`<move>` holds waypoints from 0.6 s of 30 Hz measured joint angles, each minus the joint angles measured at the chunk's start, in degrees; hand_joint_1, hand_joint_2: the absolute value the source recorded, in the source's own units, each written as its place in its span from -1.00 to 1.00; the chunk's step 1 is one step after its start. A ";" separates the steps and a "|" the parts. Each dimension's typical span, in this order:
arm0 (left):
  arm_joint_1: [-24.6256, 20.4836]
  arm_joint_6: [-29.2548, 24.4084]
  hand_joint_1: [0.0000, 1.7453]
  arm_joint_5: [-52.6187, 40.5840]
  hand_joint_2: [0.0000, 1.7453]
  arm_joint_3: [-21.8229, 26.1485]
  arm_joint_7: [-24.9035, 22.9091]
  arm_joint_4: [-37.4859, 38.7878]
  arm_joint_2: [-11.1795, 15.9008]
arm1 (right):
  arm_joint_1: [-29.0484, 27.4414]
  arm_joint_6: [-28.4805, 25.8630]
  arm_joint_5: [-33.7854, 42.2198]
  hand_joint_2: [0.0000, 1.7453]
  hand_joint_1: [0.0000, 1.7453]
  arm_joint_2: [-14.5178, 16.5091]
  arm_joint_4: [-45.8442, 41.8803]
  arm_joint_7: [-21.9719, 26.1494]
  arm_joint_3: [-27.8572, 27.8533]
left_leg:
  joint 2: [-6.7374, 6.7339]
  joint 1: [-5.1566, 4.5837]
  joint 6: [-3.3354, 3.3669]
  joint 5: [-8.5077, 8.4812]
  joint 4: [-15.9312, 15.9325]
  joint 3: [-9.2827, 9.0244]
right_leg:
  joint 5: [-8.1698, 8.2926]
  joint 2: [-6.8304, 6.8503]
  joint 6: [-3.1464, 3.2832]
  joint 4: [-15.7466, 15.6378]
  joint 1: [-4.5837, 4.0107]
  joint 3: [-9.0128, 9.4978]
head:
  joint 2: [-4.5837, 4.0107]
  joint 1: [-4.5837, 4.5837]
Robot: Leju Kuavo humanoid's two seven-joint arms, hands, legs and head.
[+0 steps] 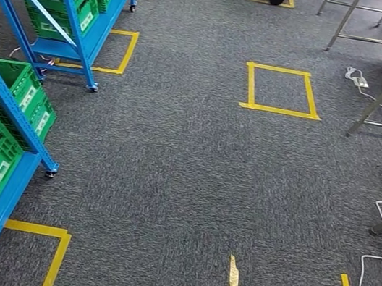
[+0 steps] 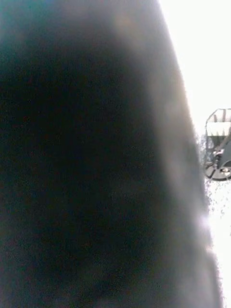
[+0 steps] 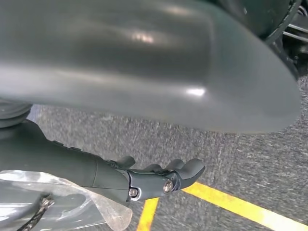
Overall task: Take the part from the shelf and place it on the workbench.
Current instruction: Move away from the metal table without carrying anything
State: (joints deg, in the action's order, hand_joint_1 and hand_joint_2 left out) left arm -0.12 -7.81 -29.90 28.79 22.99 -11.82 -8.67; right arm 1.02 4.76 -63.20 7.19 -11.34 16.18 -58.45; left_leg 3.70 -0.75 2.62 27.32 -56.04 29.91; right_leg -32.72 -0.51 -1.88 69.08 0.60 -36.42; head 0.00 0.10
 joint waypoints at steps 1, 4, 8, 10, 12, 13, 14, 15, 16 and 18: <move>0.01 0.02 -1.00 -0.19 -1.00 0.00 0.00 0.00 -0.01 | 0.00 0.00 0.05 -1.00 -1.00 0.00 0.00 0.01 -0.02 | 0.79 0.00 -0.08 0.18 -0.06 -0.15 | 2.28 -1.14 0.21 -3.96 0.02 1.58 | 0.00 -0.02; -0.19 0.20 -1.00 -1.04 -1.00 -0.02 -0.03 0.00 -0.02 | 0.26 0.00 0.27 -1.00 -1.00 0.03 0.00 0.08 -0.09 | 2.85 -0.03 -0.78 0.75 -0.55 0.09 | 4.28 -3.99 0.58 -11.89 0.20 5.41 | 0.01 0.00; -0.02 0.48 -1.00 -2.06 -1.00 -0.08 -0.10 0.00 0.13 | 0.87 -0.05 0.58 -1.00 -1.00 0.31 -0.01 0.21 -0.16 | 2.46 0.12 -1.96 1.87 -2.32 1.00 | 3.47 -1.83 1.37 -12.97 0.31 6.97 | 0.00 0.27; -0.27 0.58 -1.00 -2.37 -1.00 -0.14 -0.21 0.00 0.20 | 1.05 -0.08 0.97 -1.00 -1.00 0.55 -0.01 0.28 -0.25 | -1.12 0.12 -2.65 4.39 -8.43 4.10 | 2.84 -0.09 1.83 -13.33 0.30 8.11 | 0.00 0.62; -0.49 0.80 -1.00 -3.01 -1.00 -0.25 -0.50 0.00 0.22 | 1.23 -0.28 1.75 -1.00 -1.00 0.84 0.00 0.02 -0.63 | -2.93 0.37 -3.13 6.60 -16.19 8.91 | 1.83 1.72 1.91 -13.36 0.20 9.15 | 0.00 0.72; -0.43 0.91 -1.00 -3.37 -1.00 -0.30 -0.71 0.00 0.23 | 1.46 -0.44 2.17 -1.00 -1.00 1.03 0.00 -0.26 -0.90 | -3.20 0.50 -3.23 6.31 -18.11 10.46 | 1.27 2.52 1.85 -13.36 0.18 9.74 | 0.01 0.74; -0.34 1.03 -1.00 -3.75 -1.00 -0.35 -0.93 0.00 0.25 | 1.83 -0.64 2.52 -1.00 -1.00 1.26 0.00 -0.61 -1.18 | -3.39 0.59 -3.23 4.79 -17.82 10.95 | 0.66 3.25 1.76 -13.37 0.18 10.32 | 0.01 0.74; -0.26 1.10 -1.00 -4.02 -1.00 -0.39 -1.10 0.00 0.29 | 2.30 -0.79 2.80 -1.00 -1.00 1.50 0.00 -0.96 -1.39 | -3.76 0.62 -3.10 2.25 -15.28 10.28 | 0.00 3.93 1.66 -13.39 0.18 11.04 | 0.01 0.76; -0.22 1.13 -1.00 -4.19 -1.00 -0.43 -1.20 0.00 0.34 | 2.76 -0.91 2.99 -1.00 -1.00 1.75 0.00 -1.24 -1.54 | -4.76 0.52 -2.85 -0.40 -11.56 8.96 | -0.69 4.59 1.54 -13.45 0.17 11.81 | 0.01 0.75; -0.47 1.16 -1.00 -4.34 -1.00 -0.50 -1.32 0.00 0.43 | 3.64 -1.05 3.18 -1.00 -1.00 2.15 0.00 -1.54 -1.81 | -7.66 -0.25 -2.03 -2.67 -5.54 6.48 | -2.00 5.87 1.06 -13.63 -0.13 13.11 | 0.00 0.80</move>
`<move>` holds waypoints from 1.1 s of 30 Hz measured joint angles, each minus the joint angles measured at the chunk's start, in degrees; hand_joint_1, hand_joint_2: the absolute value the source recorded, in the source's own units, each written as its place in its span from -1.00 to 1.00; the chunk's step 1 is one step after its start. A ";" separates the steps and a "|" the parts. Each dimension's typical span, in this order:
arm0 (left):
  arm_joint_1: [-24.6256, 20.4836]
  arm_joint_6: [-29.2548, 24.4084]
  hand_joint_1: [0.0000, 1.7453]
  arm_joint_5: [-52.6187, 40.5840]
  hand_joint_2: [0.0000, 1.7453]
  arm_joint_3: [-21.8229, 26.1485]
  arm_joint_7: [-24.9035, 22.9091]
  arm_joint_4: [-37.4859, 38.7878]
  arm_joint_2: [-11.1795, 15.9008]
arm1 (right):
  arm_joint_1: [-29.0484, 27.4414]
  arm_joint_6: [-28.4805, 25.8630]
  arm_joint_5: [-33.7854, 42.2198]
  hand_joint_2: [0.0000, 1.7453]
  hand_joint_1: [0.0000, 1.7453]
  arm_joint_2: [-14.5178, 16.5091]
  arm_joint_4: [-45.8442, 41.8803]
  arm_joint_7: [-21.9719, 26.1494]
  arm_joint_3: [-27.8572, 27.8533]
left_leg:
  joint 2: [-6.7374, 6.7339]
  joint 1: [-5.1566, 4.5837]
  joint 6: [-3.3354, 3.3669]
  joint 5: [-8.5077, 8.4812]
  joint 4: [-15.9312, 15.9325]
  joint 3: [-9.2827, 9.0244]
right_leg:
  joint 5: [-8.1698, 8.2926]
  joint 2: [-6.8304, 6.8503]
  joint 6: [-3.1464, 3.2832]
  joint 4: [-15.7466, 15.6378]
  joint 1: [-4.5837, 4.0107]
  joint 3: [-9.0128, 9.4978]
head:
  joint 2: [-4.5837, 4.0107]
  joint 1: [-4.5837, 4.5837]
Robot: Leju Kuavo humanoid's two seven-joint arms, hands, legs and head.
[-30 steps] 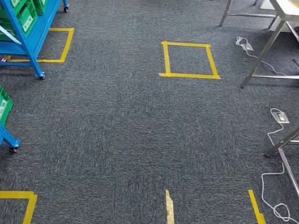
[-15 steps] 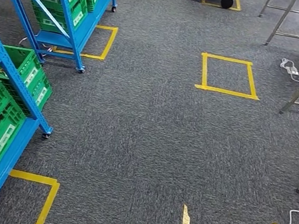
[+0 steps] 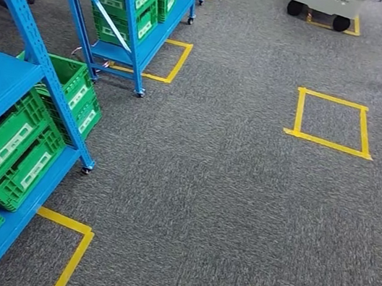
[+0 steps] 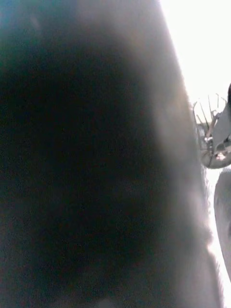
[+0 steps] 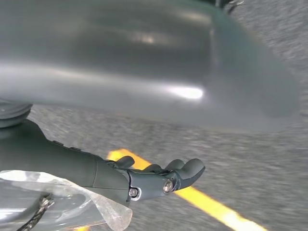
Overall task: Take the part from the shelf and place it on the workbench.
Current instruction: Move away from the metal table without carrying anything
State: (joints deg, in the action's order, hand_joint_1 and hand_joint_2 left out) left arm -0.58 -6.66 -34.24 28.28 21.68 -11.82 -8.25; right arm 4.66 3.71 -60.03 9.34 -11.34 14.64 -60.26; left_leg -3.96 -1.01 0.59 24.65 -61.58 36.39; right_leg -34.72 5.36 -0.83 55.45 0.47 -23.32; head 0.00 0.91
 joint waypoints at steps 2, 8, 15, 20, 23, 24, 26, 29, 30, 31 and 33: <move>-0.27 0.01 -1.00 -0.07 -1.00 -0.06 -0.06 0.00 0.04 | 0.63 -0.04 0.03 -1.00 -1.00 0.17 0.00 -0.11 -0.25 | -0.95 -0.63 0.97 1.02 1.81 -0.66 | -0.49 1.22 -0.74 -0.31 -0.32 1.12 | 0.00 -0.08; -0.40 0.19 -1.00 -2.47 -1.00 -0.88 -0.31 0.02 0.33 | 1.90 -0.02 1.18 -1.00 -1.00 0.51 0.00 -1.21 -0.99 | 4.02 0.05 3.13 3.08 3.62 -4.15 | -2.07 -4.34 -1.76 13.46 0.21 -6.81 | 0.00 -0.55; -0.88 1.20 -1.00 -4.80 -1.00 -2.71 -1.36 0.05 0.43 | 4.75 -0.34 3.60 -1.00 -1.00 0.62 -0.01 -4.37 -2.07 | 9.98 0.22 2.32 7.99 3.38 -10.66 | 5.21 -8.11 -1.58 7.13 0.21 -14.45 | 0.00 -0.65; -1.48 3.04 -1.00 -6.44 -1.00 -3.42 -2.39 0.10 0.57 | 7.71 -0.80 6.38 -1.00 -1.00 0.70 -0.14 -7.15 -2.52 | 9.87 0.66 0.29 7.49 1.06 -9.52 | 8.65 -7.52 0.66 3.72 -0.29 -12.42 | 0.02 -0.53; -2.43 4.20 -1.00 -7.51 -1.00 -4.09 -2.86 0.11 0.71 | 9.92 -1.15 8.04 -1.00 -1.00 0.67 -0.25 -9.36 -2.54 | 5.47 0.64 -0.63 7.90 -7.75 -3.43 | 8.14 -5.60 1.25 1.76 -0.18 -10.07 | 0.02 -0.29; -2.68 4.44 -1.00 -7.71 -1.00 -4.20 -2.97 0.11 0.74 | 10.58 -1.25 8.41 -1.00 -1.00 0.64 -0.25 -9.92 -2.54 | 4.91 0.76 -0.85 9.56 -10.14 -1.25 | 7.72 -4.91 1.39 1.56 -0.24 -9.42 | 0.01 -0.29; -2.81 4.70 -1.00 -7.96 -1.00 -4.33 -3.09 0.11 0.81 | 11.60 -1.34 8.96 -1.00 -1.00 0.61 -0.26 -10.49 -2.54 | 4.51 0.94 -1.09 11.19 -11.25 1.33 | 6.67 -3.63 1.54 1.45 -0.32 -8.12 | 0.01 -0.26; -2.77 4.84 -1.00 -8.19 -1.00 -4.43 -3.11 0.11 1.01 | 12.35 -1.41 9.49 -1.00 -1.00 0.60 -0.26 -10.62 -2.52 | 2.41 0.73 -0.60 3.62 -2.99 0.08 | 5.11 -1.73 1.44 1.40 -0.45 -6.16 | 0.01 -0.24; -2.89 4.84 -1.00 -8.22 -1.00 -4.44 -3.11 0.11 1.09 | 12.43 -1.42 9.57 -1.00 -1.00 0.60 -0.26 -10.62 -2.51 | 0.83 0.34 -0.27 1.68 -0.03 -0.61 | 4.67 -1.10 1.26 1.37 -0.57 -5.69 | 0.01 -0.23; -3.05 4.84 -1.00 -8.26 -1.00 -4.45 -3.10 0.11 1.14 | 12.50 -1.42 9.59 -1.00 -1.00 0.58 -0.27 -10.62 -2.51 | -0.46 -0.10 0.10 0.57 2.05 -1.05 | 4.26 -0.45 1.01 1.34 -0.72 -5.42 | 0.01 -0.20; -3.20 4.85 -1.00 -8.27 -1.00 -4.48 -3.11 0.11 1.23 | 12.60 -1.42 9.62 -1.00 -1.00 0.55 -0.28 -10.62 -2.51 | -0.80 -0.75 0.72 0.64 3.47 -1.01 | 3.69 1.07 0.38 1.17 -1.01 -5.00 | 0.01 -0.23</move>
State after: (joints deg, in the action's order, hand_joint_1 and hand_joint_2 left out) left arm -3.79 -1.80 -42.51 23.81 18.57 -11.72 -7.01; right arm 17.26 2.29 -50.41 9.89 -11.63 4.02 -62.77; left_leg -4.75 -1.76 1.31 25.29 -58.11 35.38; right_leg -31.03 6.43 -0.44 56.62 -0.54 -28.32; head 0.01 0.68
